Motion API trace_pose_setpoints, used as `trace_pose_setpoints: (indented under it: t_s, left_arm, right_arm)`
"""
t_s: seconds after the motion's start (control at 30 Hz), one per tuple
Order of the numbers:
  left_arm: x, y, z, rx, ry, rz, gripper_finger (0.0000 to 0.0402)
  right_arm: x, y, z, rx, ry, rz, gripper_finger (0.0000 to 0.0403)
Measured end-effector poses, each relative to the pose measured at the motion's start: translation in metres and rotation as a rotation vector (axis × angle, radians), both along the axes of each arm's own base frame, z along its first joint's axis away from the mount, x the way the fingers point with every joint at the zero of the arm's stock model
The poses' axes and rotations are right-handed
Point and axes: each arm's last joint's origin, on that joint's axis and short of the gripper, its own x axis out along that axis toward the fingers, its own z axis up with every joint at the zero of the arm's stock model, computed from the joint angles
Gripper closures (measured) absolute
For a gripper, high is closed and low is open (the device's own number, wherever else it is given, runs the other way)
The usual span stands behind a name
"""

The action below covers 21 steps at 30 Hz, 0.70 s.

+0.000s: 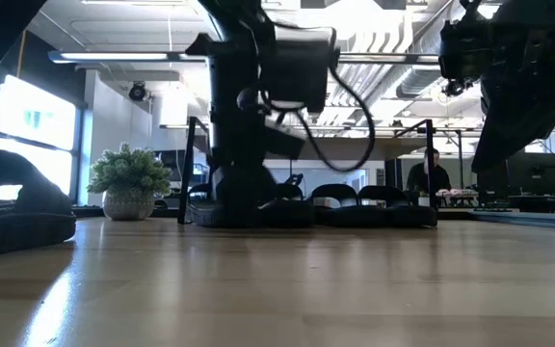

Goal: Pick and place slides into the shelf
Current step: Adjust the black slippers under the shelf

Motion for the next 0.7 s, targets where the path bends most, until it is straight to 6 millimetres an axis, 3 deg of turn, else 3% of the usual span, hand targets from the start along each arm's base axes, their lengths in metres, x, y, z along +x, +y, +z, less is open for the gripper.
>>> trace_pose_setpoints:
  t_s: [0.27,0.7]
  left_arm:
    - [-0.001,0.003,-0.004,0.012,0.02,0.017,0.0168]
    - [-0.005,0.036,-0.008,0.025,0.012,0.121,0.0168]
  right_arm:
    - [0.0,0.0,0.0,-0.019,0.001,0.012,0.0402]
    - [0.0,-0.001,0.0,-0.024,-0.001,0.009,0.0402]
